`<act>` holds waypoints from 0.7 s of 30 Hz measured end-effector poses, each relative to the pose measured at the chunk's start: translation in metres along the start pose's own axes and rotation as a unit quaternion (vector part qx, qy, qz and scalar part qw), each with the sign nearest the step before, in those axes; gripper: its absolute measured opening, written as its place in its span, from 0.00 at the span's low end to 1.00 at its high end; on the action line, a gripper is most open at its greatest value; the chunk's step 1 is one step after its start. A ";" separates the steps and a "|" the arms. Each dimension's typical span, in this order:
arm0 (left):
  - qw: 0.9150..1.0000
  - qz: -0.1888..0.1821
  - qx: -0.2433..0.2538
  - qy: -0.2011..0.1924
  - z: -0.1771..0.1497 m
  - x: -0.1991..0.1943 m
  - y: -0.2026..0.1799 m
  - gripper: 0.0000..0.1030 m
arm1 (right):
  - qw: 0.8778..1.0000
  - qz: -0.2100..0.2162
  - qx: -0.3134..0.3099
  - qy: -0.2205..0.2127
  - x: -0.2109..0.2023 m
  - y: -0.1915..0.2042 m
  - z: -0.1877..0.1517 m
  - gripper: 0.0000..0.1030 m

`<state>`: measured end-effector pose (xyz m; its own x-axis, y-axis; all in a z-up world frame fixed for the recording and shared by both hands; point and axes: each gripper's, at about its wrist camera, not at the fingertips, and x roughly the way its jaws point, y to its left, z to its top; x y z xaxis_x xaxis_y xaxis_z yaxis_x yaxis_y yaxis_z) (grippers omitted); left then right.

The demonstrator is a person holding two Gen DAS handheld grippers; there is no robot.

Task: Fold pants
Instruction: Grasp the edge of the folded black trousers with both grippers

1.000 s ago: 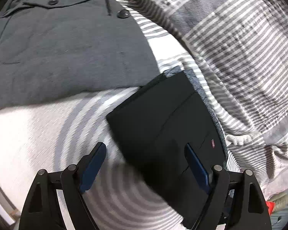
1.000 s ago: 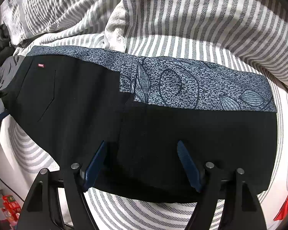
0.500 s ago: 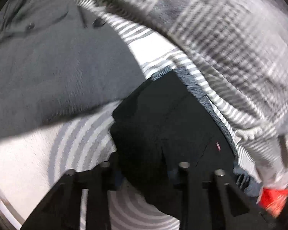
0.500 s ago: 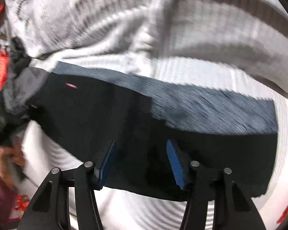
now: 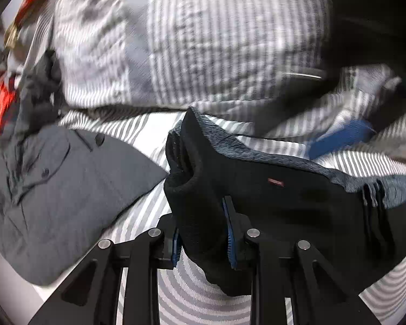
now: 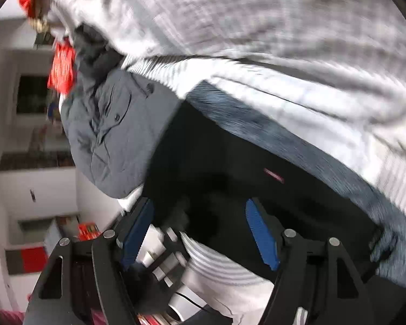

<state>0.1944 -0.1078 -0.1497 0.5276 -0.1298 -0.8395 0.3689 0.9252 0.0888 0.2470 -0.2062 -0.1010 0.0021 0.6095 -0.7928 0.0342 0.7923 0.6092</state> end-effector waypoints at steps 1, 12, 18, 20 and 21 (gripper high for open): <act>1.000 0.000 0.006 -0.003 0.000 -0.001 -0.002 0.26 | 1.000 0.000 -0.010 0.008 0.008 0.009 0.008 0.73; 0.999 -0.012 0.050 -0.015 0.006 -0.012 -0.018 0.26 | 0.995 -0.043 -0.030 0.085 0.062 0.023 0.029 0.19; 0.996 -0.025 0.079 -0.037 0.015 -0.037 -0.046 0.27 | 0.999 -0.004 -0.045 0.022 0.012 0.008 0.004 0.16; 0.994 -0.031 0.093 -0.049 0.020 -0.050 -0.059 0.27 | 0.999 0.022 -0.035 -0.002 -0.012 -0.004 -0.007 0.16; 0.993 -0.035 0.101 -0.055 0.023 -0.058 -0.068 0.27 | 0.999 0.036 -0.029 -0.016 -0.026 -0.010 -0.013 0.16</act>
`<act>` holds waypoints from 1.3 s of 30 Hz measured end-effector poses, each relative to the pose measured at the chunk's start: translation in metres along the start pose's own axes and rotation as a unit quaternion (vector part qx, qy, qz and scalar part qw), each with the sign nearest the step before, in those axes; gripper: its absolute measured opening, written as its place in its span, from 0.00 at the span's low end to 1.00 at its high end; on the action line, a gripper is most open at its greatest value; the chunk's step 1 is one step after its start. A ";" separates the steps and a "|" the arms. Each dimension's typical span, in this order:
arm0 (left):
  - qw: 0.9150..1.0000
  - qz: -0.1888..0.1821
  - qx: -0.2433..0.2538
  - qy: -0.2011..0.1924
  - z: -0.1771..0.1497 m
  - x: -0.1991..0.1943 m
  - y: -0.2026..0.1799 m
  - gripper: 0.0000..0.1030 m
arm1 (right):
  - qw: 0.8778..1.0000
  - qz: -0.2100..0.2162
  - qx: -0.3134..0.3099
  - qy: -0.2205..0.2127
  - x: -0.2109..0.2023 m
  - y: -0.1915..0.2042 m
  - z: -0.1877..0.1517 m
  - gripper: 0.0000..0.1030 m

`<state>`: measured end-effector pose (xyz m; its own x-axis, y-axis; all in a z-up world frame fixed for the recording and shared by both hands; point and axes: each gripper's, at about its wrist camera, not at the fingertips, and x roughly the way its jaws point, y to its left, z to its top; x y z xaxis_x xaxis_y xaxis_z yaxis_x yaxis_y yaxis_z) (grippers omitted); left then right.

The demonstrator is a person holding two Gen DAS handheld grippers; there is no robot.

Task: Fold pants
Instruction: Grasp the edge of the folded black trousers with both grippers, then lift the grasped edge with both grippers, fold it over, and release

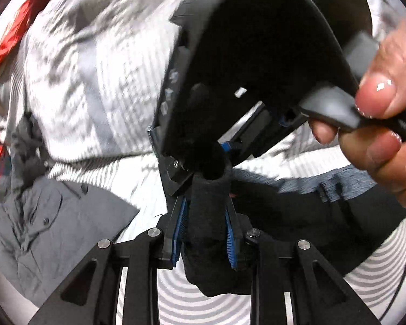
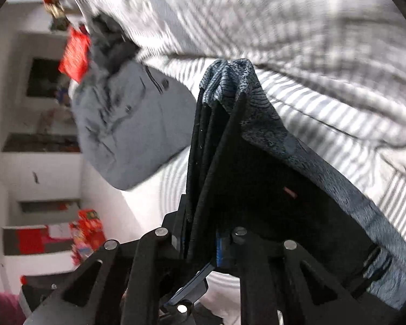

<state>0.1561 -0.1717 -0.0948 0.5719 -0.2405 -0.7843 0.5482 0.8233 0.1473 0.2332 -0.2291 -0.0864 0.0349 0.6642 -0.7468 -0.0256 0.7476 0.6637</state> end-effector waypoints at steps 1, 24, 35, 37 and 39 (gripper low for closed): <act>1.000 -0.005 0.009 -0.007 0.006 -0.007 -0.010 0.27 | 1.000 0.008 0.004 -0.011 -0.011 -0.004 -0.005 0.16; 0.964 -0.163 0.208 -0.018 0.027 -0.046 -0.297 0.27 | 0.938 0.108 0.223 -0.244 -0.197 -0.233 -0.256 0.16; 0.957 -0.156 0.240 0.056 -0.009 0.006 -0.359 0.60 | 0.928 0.114 0.262 -0.240 -0.155 -0.309 -0.280 0.18; 0.955 -0.169 0.236 0.066 -0.015 0.002 -0.361 0.64 | 0.925 0.107 0.273 -0.242 -0.155 -0.311 -0.285 0.24; 0.953 -0.179 0.235 0.067 -0.017 -0.007 -0.357 0.64 | 0.923 0.094 0.281 -0.245 -0.162 -0.313 -0.294 0.28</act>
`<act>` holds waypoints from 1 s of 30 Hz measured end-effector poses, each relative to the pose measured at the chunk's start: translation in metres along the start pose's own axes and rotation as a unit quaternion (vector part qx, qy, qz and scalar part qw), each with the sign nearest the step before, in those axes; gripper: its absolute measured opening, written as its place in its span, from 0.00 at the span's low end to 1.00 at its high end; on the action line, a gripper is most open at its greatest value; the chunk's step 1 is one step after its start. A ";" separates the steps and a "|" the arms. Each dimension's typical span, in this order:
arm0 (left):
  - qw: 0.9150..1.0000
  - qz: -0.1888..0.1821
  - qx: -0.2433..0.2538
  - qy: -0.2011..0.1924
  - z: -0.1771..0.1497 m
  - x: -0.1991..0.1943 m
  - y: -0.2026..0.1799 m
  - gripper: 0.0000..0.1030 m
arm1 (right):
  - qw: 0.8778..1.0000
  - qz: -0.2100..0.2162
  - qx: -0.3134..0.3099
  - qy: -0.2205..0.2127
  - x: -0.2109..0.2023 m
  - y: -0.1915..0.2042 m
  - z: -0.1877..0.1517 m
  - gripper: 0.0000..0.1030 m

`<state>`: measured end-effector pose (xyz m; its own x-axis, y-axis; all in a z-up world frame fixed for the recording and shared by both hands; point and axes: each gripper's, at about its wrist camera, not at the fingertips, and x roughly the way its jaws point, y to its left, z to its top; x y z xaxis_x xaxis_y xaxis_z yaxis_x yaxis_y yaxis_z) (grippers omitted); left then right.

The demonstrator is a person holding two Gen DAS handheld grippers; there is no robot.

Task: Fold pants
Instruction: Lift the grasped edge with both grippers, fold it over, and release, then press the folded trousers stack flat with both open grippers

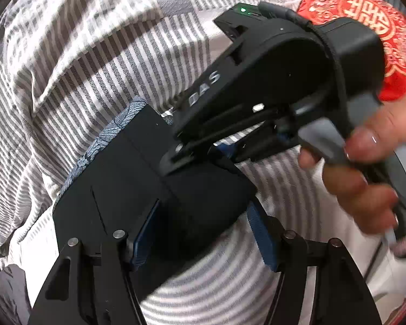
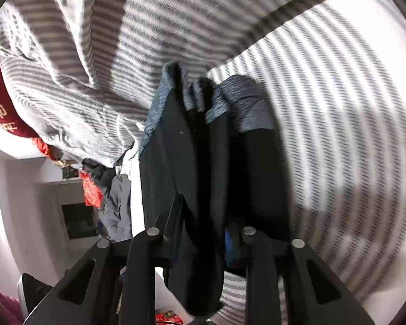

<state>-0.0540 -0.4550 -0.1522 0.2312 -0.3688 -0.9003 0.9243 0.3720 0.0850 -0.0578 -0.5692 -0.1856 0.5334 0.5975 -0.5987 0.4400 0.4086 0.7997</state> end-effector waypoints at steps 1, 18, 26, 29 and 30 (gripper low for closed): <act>1.000 -0.003 -0.006 -0.001 -0.001 -0.008 0.004 0.64 | 1.000 -0.009 -0.002 -0.002 -0.004 0.001 -0.001 0.29; 0.968 0.064 -0.235 0.068 -0.041 0.010 0.166 0.64 | 0.971 -0.208 -0.114 -0.033 -0.022 0.073 -0.030 0.20; 0.954 0.013 -0.289 0.083 -0.070 0.030 0.160 0.65 | 0.973 -0.220 -0.064 -0.024 -0.004 0.029 -0.050 0.21; 0.953 0.008 -0.289 0.086 -0.069 0.028 0.160 0.65 | 0.969 -0.237 -0.063 -0.025 -0.010 0.040 -0.045 0.22; 0.953 0.005 -0.291 0.088 -0.069 0.028 0.161 0.65 | 0.965 -0.250 -0.073 -0.038 -0.013 0.051 -0.043 0.22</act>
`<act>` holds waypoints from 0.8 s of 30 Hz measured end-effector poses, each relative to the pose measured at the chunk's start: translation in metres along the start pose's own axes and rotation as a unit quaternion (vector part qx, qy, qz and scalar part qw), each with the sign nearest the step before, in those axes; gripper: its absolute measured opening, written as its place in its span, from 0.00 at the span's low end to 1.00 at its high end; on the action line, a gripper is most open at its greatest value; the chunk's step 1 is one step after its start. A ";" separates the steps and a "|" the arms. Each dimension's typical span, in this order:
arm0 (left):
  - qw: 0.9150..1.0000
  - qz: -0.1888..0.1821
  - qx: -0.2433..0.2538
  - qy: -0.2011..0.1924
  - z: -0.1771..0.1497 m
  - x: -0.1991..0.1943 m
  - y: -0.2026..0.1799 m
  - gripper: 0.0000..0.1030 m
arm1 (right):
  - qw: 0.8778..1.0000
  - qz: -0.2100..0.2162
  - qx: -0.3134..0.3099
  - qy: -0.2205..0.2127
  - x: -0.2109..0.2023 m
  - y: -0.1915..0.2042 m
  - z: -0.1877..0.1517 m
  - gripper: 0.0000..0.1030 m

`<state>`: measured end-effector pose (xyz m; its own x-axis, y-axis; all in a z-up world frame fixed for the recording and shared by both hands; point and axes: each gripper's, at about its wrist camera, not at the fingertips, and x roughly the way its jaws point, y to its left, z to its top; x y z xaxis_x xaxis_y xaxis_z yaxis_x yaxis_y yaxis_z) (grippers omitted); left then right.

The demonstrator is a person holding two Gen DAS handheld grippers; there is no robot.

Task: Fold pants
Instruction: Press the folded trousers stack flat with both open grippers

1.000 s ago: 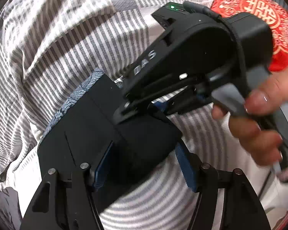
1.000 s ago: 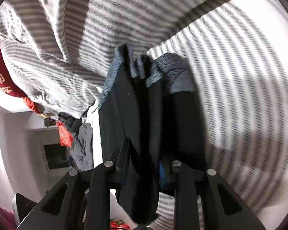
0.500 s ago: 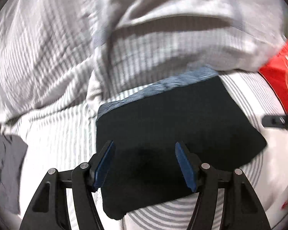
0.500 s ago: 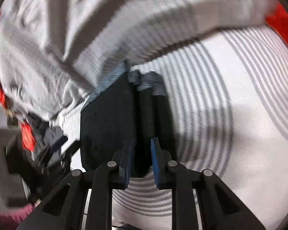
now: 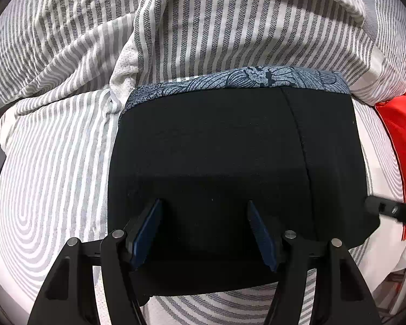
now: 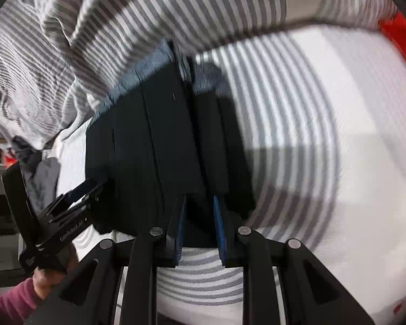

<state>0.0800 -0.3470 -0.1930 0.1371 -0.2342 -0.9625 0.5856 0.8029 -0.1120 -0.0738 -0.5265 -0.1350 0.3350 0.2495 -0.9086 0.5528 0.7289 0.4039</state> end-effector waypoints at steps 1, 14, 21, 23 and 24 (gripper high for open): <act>1.000 -0.002 -0.002 0.001 0.005 0.001 0.003 0.65 | 1.000 -0.006 -0.006 -0.014 -0.006 0.005 0.004 0.22; 1.000 -0.005 -0.008 -0.001 0.004 -0.006 0.006 0.65 | 0.997 -0.049 -0.043 -0.044 0.032 0.045 0.084 0.24; 1.000 -0.005 -0.009 0.002 0.008 -0.004 0.004 0.68 | 0.996 -0.064 -0.064 -0.024 0.046 0.041 0.087 0.24; 1.000 -0.004 -0.006 0.004 0.010 -0.001 0.003 0.69 | 0.996 -0.060 -0.067 -0.025 0.045 0.040 0.086 0.24; 1.000 -0.005 -0.006 0.005 0.010 -0.002 0.003 0.69 | 0.996 -0.056 -0.065 -0.025 0.044 0.039 0.086 0.24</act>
<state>0.0899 -0.3495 -0.1894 0.1238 -0.2367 -0.9637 0.5764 0.8076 -0.1243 0.0282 -0.5417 -0.1505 0.3167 0.1319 -0.9393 0.4868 0.8273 0.2803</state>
